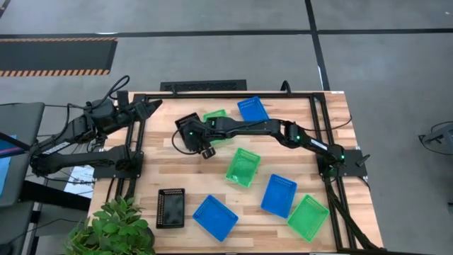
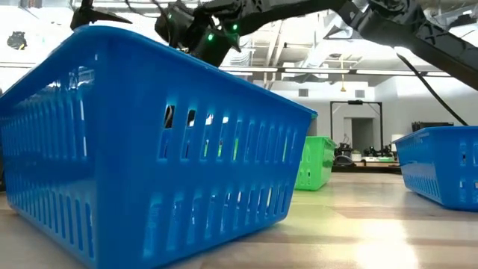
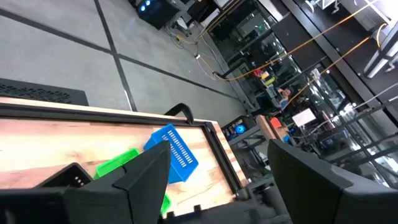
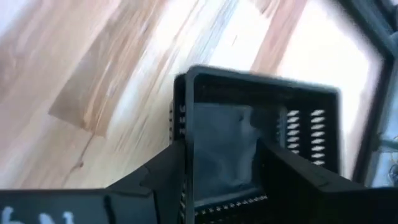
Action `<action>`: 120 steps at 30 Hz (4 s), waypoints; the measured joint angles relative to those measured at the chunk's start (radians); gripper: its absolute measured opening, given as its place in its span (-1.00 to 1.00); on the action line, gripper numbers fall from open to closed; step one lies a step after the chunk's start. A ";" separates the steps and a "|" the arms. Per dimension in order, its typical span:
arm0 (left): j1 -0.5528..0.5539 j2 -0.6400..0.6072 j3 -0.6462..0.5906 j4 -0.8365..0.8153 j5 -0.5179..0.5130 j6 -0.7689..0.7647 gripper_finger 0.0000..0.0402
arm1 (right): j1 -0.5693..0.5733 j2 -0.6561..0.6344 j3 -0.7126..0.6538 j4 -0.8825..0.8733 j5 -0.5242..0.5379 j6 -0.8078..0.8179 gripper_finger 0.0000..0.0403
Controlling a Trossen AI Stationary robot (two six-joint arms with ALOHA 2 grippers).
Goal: Stack baskets by color
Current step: Stack the top right black bin on top of the top black bin, then adjust the bins
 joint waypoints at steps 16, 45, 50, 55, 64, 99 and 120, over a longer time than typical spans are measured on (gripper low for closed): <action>0.000 0.000 0.000 -0.008 0.012 -0.001 0.28 | 0.004 -0.098 -0.035 -0.116 -0.266 0.083 -0.01; 0.000 0.000 0.000 -0.057 -0.007 -0.010 0.28 | -0.032 -0.095 -0.183 0.062 -0.187 0.120 -0.13; 0.000 0.000 0.000 -0.057 -0.007 -0.012 0.28 | -0.037 -0.051 -0.186 0.060 -0.187 0.116 -0.16; 0.000 0.000 0.000 -0.057 -0.007 -0.016 0.28 | -0.044 -0.030 -0.185 0.022 -0.184 0.106 -0.18; 0.000 0.000 0.000 -0.056 -0.010 -0.008 0.28 | -0.048 -0.032 -0.183 0.062 -0.130 0.124 -0.36; 0.000 0.000 0.000 -0.060 -0.037 0.018 0.28 | -0.144 -0.042 -0.058 0.083 0.031 0.429 -0.06; 0.000 0.000 0.000 -0.058 0.009 0.045 0.28 | -0.271 -0.270 -0.153 -0.746 0.116 1.059 0.23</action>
